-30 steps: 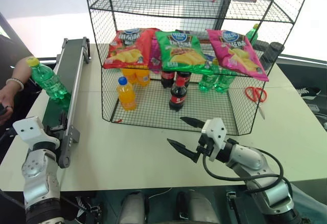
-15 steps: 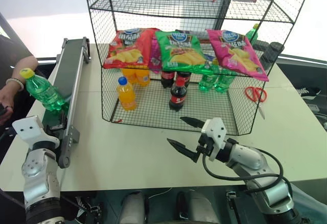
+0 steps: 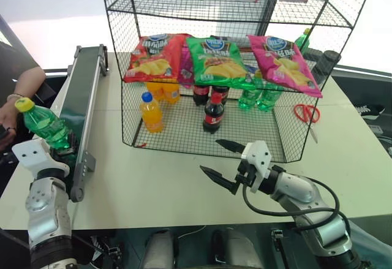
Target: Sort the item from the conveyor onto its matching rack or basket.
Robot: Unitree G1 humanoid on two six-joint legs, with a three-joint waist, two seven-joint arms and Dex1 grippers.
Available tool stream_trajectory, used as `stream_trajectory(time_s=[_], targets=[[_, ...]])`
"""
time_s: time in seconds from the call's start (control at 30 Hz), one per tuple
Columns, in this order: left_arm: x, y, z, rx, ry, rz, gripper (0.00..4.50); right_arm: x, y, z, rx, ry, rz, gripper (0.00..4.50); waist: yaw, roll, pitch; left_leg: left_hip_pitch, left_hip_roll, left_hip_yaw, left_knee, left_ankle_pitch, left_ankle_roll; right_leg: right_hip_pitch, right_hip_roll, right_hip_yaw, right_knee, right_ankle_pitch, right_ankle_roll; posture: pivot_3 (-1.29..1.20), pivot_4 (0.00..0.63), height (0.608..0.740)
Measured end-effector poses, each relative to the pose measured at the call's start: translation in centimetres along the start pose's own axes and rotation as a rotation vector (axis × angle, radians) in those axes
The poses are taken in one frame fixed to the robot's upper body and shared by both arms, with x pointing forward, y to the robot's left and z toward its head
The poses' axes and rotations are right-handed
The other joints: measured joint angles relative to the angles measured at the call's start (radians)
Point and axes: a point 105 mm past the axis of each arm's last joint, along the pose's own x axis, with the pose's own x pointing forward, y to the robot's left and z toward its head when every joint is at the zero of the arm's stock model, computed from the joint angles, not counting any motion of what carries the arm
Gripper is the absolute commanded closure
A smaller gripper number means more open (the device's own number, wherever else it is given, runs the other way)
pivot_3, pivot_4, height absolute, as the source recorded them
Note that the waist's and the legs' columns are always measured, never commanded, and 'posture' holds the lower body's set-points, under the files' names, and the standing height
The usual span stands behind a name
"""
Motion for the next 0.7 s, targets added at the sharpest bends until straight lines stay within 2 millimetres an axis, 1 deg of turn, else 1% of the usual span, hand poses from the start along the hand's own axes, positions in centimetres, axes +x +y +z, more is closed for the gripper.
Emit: stream_trajectory(time_s=[0.1,0.2,0.23,0.27,0.3,0.43,0.5,0.57,0.63,0.67,0.7], targets=[[0.1,0.0,0.0,-0.001,-0.002,0.005,0.0,0.0,0.0,0.0,0.0,0.0,0.001,0.05,0.0,0.0,0.0,0.0,0.0,0.0,0.0,0.0,0.0,0.0,0.0,0.0,0.0,0.0,0.0,0.0,0.15,0.735],[0.1,0.0,0.1,-0.001,-0.007,0.005,0.72,0.0,0.0,0.0,0.0,0.0,0.002,0.0,0.0,0.0,0.0,0.0,0.0,0.0,0.0,0.0,0.0,0.0,0.0,0.0,0.0,0.0,0.0,0.0,0.15,0.735],[0.1,0.1,0.2,0.0,-0.012,0.009,1.25,0.0,0.0,0.0,0.001,0.0,0.002,0.0,0.0,0.0,0.0,0.0,0.0,0.0,0.0,0.0,0.0,0.0,0.0,0.0,0.0,0.0,0.0,0.0,0.15,0.735],[0.1,0.1,0.2,0.0,-0.013,0.009,1.57,0.0,0.0,0.0,0.001,0.0,0.002,0.0,0.001,0.0,0.0,0.0,0.0,0.0,-0.001,0.0,0.0,0.0,0.0,0.0,0.0,0.0,0.0,0.0,0.15,0.735],[0.1,0.1,0.2,0.0,-0.013,0.008,1.65,0.0,0.0,0.0,0.001,0.0,0.002,0.0,0.002,0.0,0.0,0.0,0.0,0.0,-0.001,0.0,0.0,0.0,0.0,0.0,0.0,0.0,0.0,0.0,0.15,0.735],[0.1,-0.1,0.3,0.005,-0.015,-0.025,1.65,0.0,0.0,0.0,0.001,0.0,0.002,0.0,0.001,0.0,0.001,0.0,0.0,0.0,-0.001,0.0,0.0,0.0,0.0,0.0,0.0,0.0,0.0,0.0,0.15,0.735],[0.0,-0.5,0.8,0.01,-0.024,-0.067,1.65,0.0,0.0,0.0,0.0,0.0,0.001,0.0,0.0,-0.002,0.002,-0.001,0.0,0.0,-0.001,0.0,0.0,-0.001,0.0,0.0,-0.001,0.0,0.0,0.0,0.15,0.735],[0.0,-1.0,2.0,0.007,-0.048,-0.126,1.65,-0.1,-0.1,0.0,-0.003,0.0,-0.003,0.0,0.0,-0.004,0.005,-0.001,0.0,0.0,-0.001,0.0,0.0,-0.001,0.0,-0.001,-0.001,0.0,0.0,0.0,0.15,0.735],[0.0,-1.9,3.7,0.008,-0.081,-0.212,1.65,-0.2,-0.4,0.1,-0.011,-0.001,-0.012,0.0,0.0,-0.006,0.005,-0.001,0.0,-0.001,-0.002,0.0,0.0,-0.001,0.0,-0.001,-0.002,0.0,0.0,0.0,0.15,0.735],[-0.2,-2.5,4.6,0.009,-0.099,-0.262,1.65,-0.3,-0.6,0.2,-0.016,-0.002,-0.017,0.0,0.0,-0.005,0.006,-0.002,0.0,0.0,-0.002,0.0,0.0,-0.001,0.0,-0.001,-0.002,0.0,0.0,0.0,0.15,0.735],[-0.5,-3.6,5.5,0.017,-0.11,-0.344,1.65,-0.3,-0.8,0.4,-0.022,-0.007,-0.018,0.0,0.0,-0.005,0.006,-0.002,0.0,0.0,-0.002,0.0,0.0,-0.001,-0.001,-0.001,-0.002,0.0,0.0,0.0,0.15,0.735]])
